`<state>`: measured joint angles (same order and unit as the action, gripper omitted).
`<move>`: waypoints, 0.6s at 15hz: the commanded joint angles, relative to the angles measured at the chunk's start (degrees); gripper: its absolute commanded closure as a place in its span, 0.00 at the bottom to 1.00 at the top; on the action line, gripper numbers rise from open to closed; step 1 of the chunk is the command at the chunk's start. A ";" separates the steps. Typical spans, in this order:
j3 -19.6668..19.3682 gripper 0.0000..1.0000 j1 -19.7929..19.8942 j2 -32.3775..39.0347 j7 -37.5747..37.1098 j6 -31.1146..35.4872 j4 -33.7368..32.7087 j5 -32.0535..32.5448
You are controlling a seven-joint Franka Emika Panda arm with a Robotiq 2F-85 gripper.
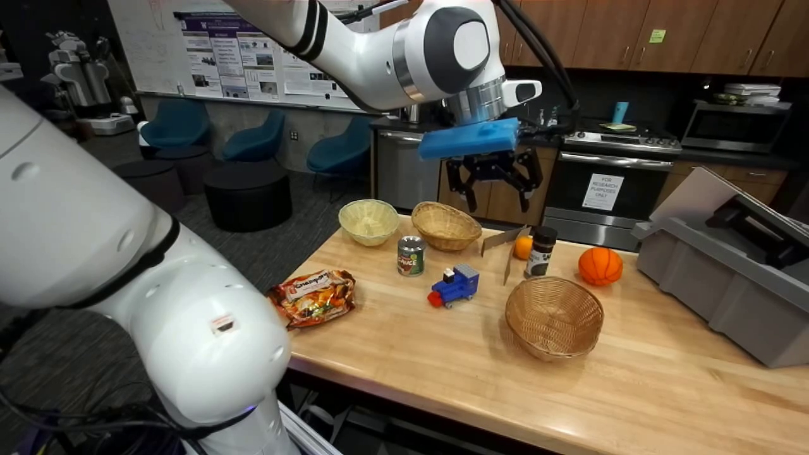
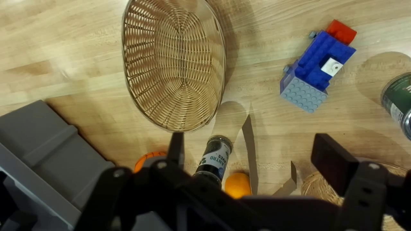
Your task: Move the toy train forwards then put it in the basket on the right.
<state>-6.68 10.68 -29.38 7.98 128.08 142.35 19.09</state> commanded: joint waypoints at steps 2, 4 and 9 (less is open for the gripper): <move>0.52 0.00 -0.58 0.43 -1.44 -0.75 -0.62 -0.53; 2.44 0.00 -1.95 1.48 -5.19 -2.65 -1.94 -3.20; 9.78 0.00 -8.45 5.15 -18.34 -6.65 -7.39 -15.13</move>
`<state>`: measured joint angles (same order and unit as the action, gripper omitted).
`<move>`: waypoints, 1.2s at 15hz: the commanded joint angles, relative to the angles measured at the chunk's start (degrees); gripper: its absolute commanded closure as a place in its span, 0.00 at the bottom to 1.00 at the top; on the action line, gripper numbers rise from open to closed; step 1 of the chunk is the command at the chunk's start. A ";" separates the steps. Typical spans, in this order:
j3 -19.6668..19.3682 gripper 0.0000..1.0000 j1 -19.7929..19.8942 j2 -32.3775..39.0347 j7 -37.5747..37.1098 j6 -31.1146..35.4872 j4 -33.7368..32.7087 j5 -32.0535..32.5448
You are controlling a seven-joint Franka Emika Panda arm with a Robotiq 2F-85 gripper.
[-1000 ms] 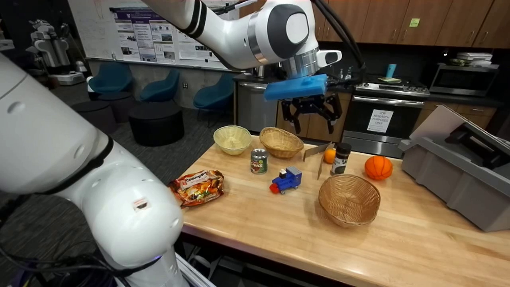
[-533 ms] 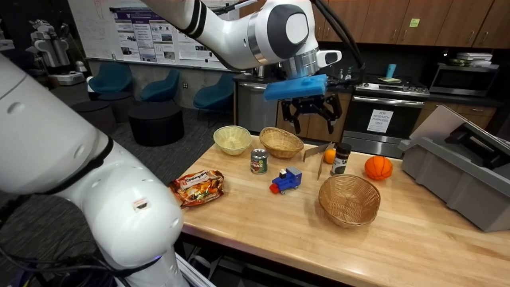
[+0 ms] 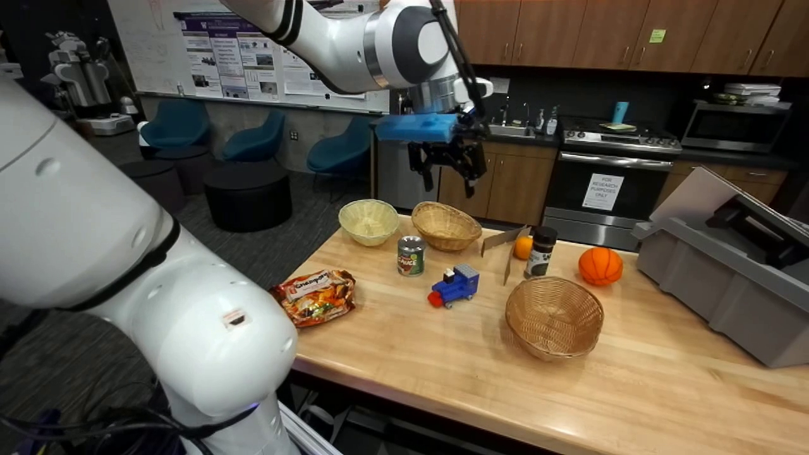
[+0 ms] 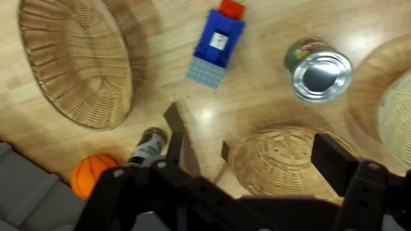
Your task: Move the toy train forwards then put it in the basket on the right.
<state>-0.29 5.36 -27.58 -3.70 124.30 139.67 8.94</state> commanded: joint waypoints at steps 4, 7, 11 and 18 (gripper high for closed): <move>7.60 0.00 -5.65 6.21 -14.38 -4.01 -8.37 -8.49; 8.59 0.00 -6.20 6.51 -16.39 -5.93 -8.12 -8.46; 8.35 0.00 -6.12 5.60 -16.36 -10.17 -5.75 -7.99; 7.46 0.00 -5.84 4.09 -16.85 -14.31 -1.06 -8.52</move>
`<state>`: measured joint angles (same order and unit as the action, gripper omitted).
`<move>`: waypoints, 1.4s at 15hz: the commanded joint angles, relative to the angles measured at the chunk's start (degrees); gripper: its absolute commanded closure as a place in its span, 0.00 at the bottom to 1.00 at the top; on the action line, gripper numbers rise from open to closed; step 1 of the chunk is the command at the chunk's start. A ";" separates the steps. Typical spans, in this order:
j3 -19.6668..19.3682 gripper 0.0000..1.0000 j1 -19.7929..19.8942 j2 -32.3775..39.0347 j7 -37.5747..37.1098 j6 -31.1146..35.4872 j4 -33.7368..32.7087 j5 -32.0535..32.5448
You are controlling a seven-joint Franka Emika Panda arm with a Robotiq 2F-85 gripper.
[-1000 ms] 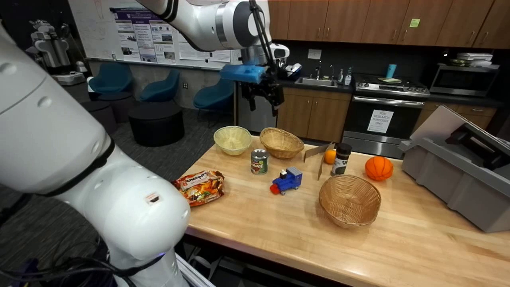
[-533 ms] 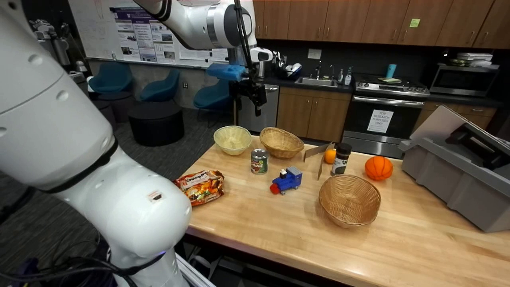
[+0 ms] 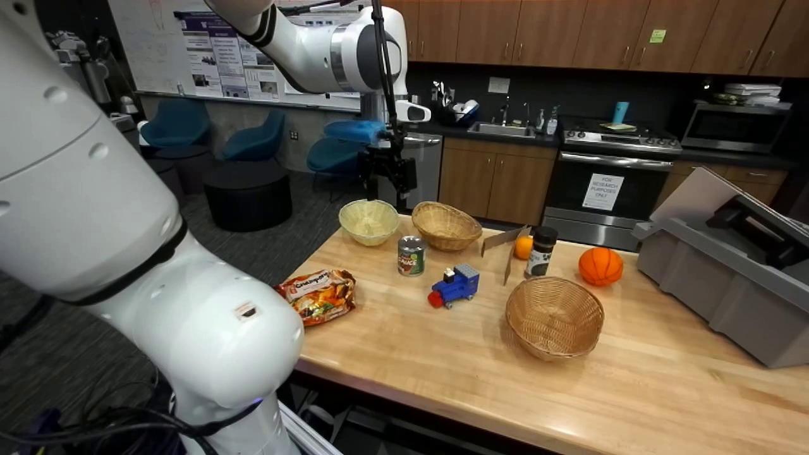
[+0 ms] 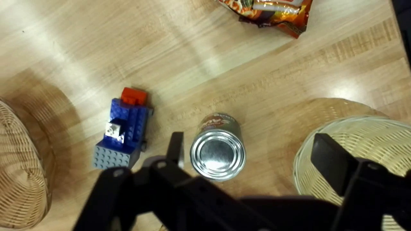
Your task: Move the toy train forwards then put it in the basket on the right.
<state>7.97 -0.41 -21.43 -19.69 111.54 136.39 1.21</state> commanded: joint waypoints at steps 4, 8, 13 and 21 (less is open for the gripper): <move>-3.30 0.00 1.12 -6.21 -2.68 0.88 7.39 -4.25; -4.04 0.00 1.94 -7.04 -2.12 3.96 6.13 -5.01; -5.53 0.00 4.30 -5.83 -0.53 8.94 6.72 -3.50; -9.06 0.00 8.87 -8.36 1.41 9.92 13.55 -2.05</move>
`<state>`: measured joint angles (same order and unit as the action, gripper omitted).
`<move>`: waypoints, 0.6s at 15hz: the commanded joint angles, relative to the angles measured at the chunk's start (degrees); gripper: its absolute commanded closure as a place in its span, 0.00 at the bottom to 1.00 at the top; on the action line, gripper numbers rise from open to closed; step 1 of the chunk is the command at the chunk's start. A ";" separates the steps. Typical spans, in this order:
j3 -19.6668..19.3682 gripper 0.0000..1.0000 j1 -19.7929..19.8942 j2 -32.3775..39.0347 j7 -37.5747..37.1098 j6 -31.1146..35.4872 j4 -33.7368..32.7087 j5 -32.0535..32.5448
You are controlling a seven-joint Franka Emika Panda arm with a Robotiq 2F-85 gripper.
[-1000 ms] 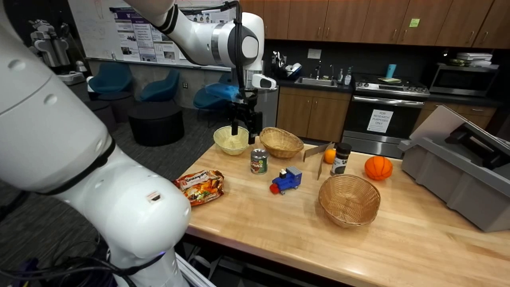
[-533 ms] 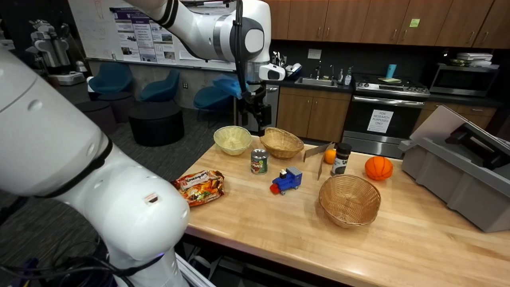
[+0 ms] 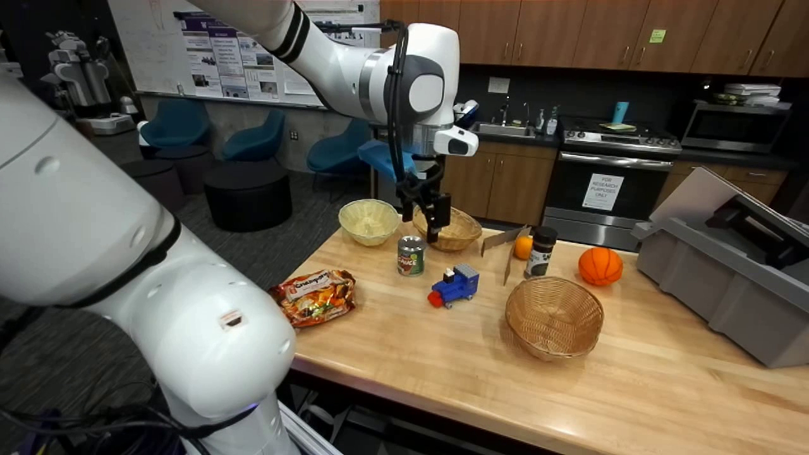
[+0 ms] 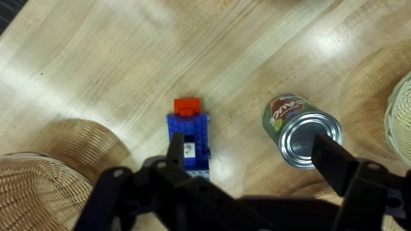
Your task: Move the toy train forwards then put it in the basket on the right.
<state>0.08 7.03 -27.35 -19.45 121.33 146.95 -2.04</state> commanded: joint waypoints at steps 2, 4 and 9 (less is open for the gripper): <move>-1.72 0.00 2.49 -3.21 1.42 -0.35 4.45 2.20; -2.16 0.00 3.32 -3.98 2.06 -1.02 5.67 3.21; -0.93 0.00 2.33 -2.68 3.59 -0.50 3.60 5.10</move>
<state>-1.72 10.00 -29.88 -17.13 120.90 152.11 1.98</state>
